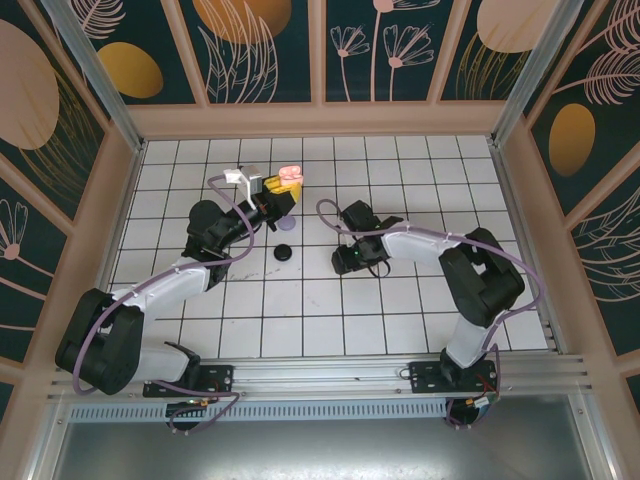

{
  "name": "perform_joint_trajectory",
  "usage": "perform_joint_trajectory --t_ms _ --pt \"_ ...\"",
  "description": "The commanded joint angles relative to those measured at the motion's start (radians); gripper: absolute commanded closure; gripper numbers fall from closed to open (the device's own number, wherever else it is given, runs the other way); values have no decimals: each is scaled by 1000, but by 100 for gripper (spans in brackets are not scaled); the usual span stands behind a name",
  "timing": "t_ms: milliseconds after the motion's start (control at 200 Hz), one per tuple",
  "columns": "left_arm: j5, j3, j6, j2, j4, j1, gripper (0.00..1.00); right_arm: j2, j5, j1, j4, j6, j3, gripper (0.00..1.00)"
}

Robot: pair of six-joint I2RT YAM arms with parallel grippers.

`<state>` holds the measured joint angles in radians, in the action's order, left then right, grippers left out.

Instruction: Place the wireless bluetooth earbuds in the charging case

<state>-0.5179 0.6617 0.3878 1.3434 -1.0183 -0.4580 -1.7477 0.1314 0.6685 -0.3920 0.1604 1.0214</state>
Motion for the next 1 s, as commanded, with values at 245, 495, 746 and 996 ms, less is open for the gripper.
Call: perform_joint_trajectory --t_ms 245,495,746,996 --pt "-1 -1 14 -17 -36 -2 100 18 -36 43 -24 40 20 50" --pt "-11 0 15 -16 -32 -2 100 21 -124 44 -79 80 93 49" --pt "-10 0 15 -17 -31 -2 100 -45 -180 49 -128 86 141 51" --pt "-13 2 12 -19 -29 -2 100 -90 -214 69 -143 95 158 54"
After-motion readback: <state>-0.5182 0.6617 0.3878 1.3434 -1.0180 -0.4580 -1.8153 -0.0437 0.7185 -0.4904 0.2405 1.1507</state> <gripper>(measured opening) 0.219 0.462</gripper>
